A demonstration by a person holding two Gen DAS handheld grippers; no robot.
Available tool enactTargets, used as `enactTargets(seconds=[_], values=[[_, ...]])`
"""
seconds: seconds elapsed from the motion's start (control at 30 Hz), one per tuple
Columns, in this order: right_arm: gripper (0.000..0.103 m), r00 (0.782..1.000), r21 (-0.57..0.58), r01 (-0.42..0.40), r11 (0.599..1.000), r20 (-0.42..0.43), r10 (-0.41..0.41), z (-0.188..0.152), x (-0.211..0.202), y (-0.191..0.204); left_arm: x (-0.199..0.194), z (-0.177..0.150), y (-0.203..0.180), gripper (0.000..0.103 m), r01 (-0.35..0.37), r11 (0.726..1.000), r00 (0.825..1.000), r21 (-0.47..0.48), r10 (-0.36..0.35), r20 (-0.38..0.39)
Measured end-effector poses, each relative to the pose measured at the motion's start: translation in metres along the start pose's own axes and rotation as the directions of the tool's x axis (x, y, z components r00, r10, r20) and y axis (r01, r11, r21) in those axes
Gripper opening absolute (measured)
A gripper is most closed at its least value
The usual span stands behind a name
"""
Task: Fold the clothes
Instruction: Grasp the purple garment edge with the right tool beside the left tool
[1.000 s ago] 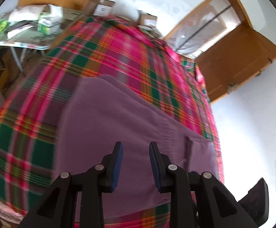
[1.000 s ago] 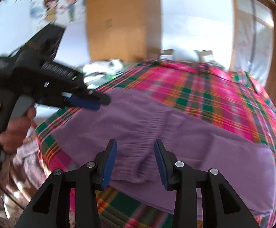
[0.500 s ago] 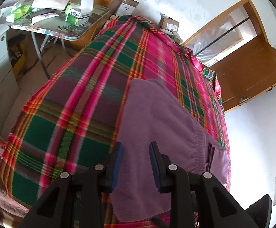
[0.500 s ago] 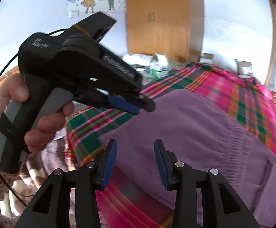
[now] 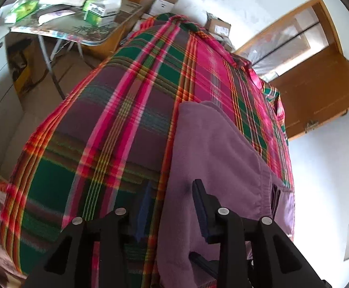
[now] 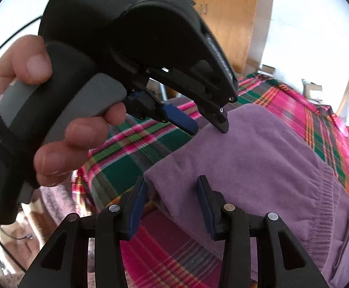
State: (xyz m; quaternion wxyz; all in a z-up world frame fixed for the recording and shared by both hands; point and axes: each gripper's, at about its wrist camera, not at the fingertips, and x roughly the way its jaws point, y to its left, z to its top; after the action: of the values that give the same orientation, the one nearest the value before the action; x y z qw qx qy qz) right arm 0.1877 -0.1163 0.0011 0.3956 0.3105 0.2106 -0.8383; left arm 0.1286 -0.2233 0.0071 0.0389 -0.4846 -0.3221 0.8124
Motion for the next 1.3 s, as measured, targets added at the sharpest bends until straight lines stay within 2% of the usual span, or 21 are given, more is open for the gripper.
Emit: enactTargets(seconds=[0.17, 0.27, 0.4, 0.47, 0.6, 0.7, 0.73, 0.77, 0.87, 1.1, 1.3], values=[[0.044, 0.999, 0.002, 0.05, 0.999, -0.007, -0.05, 0.003, 0.007, 0.003, 0.008, 0.005, 0.002, 0.035, 0.035, 0.999, 0.999, -0.014, -0.035, -0.023], [0.044, 0.999, 0.005, 0.051, 0.999, -0.007, -0.051, 0.003, 0.006, 0.001, 0.011, 0.008, -0.001, 0.035, 0.041, 0.999, 0.999, -0.006, -0.042, -0.027], [0.043, 0.999, 0.018, 0.045, 0.999, -0.01, -0.045, 0.005, 0.009, -0.002, 0.021, 0.018, -0.001, 0.035, 0.1, 0.995, 0.994, -0.01, -0.101, -0.051], [0.037, 0.999, 0.019, 0.052, 0.998, -0.01, -0.052, 0.007, 0.01, -0.006, 0.024, 0.024, -0.001, 0.035, 0.106, 0.994, 0.993, -0.023, -0.107, -0.053], [0.034, 0.999, 0.035, 0.043, 0.998, -0.006, -0.043, 0.007, 0.01, -0.011, 0.031, 0.033, -0.008, 0.035, 0.104, 0.995, 0.992, 0.003, -0.103, -0.067], [0.029, 0.999, 0.037, 0.049, 0.998, -0.001, -0.049, 0.005, 0.01, -0.012, 0.037, 0.04, -0.009, 0.035, 0.128, 0.992, 0.989, -0.021, -0.129, -0.07], [0.023, 0.999, 0.035, 0.051, 0.998, 0.002, -0.051, 0.005, 0.01, -0.012, 0.039, 0.04, -0.009, 0.033, 0.135, 0.99, 0.988, -0.03, -0.136, -0.071], [0.018, 0.999, 0.035, 0.052, 0.998, 0.005, -0.052, 0.006, 0.01, -0.013, 0.04, 0.041, -0.009, 0.026, 0.131, 0.991, 0.989, -0.028, -0.133, -0.072], [0.014, 0.999, 0.04, 0.047, 0.998, 0.008, -0.047, 0.007, 0.007, -0.015, 0.041, 0.039, -0.008, 0.02, 0.125, 0.992, 0.99, -0.024, -0.126, -0.067], [0.013, 0.998, 0.063, 0.032, 0.997, 0.058, -0.036, 0.013, -0.011, -0.014, 0.023, 0.04, -0.017, 0.014, 0.158, 0.987, 0.987, -0.019, -0.159, -0.033], [0.013, 0.996, 0.063, -0.007, 0.998, 0.094, 0.001, 0.021, -0.017, -0.009, 0.005, 0.038, -0.021, 0.014, 0.144, 0.99, 0.99, -0.009, -0.143, 0.008]])
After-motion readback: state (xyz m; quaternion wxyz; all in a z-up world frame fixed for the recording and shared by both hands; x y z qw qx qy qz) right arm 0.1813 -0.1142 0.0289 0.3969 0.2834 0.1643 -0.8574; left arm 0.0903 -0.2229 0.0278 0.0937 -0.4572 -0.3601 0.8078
